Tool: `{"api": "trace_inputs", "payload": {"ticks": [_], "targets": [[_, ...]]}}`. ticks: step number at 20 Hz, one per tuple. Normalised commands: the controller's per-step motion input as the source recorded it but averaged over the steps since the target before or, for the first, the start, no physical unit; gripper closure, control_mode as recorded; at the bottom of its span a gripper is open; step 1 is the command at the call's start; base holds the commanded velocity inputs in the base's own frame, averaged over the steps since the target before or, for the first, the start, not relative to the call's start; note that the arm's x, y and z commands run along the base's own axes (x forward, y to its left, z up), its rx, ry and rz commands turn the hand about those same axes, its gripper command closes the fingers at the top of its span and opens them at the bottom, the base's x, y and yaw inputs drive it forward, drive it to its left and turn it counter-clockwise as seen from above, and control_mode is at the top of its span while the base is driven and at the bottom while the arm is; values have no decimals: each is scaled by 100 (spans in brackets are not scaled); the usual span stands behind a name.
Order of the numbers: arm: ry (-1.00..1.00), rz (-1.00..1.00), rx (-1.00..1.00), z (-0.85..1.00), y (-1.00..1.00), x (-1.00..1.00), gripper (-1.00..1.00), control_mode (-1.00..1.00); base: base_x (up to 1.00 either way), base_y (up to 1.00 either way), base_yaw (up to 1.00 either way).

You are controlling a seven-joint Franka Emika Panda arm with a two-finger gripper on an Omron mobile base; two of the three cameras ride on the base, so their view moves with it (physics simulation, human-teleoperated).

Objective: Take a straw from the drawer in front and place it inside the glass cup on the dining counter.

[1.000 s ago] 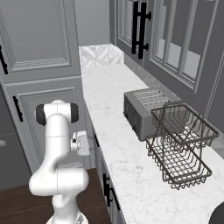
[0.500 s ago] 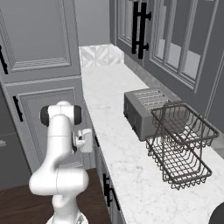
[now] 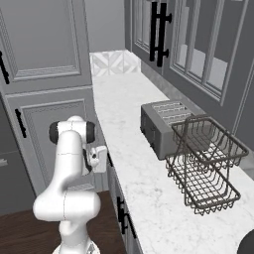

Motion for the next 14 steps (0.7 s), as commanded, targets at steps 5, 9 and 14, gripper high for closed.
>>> {"api": "trace_inputs", "payload": {"ticks": [5,9,14], "targets": [[0,0,0,-3,-3,-11,100,-100,0,0,0],[0,0,0,0,0,-41,100,-100,0,0,0],[0,0,0,0,34,-45,100,-100,0,0,0]]}}
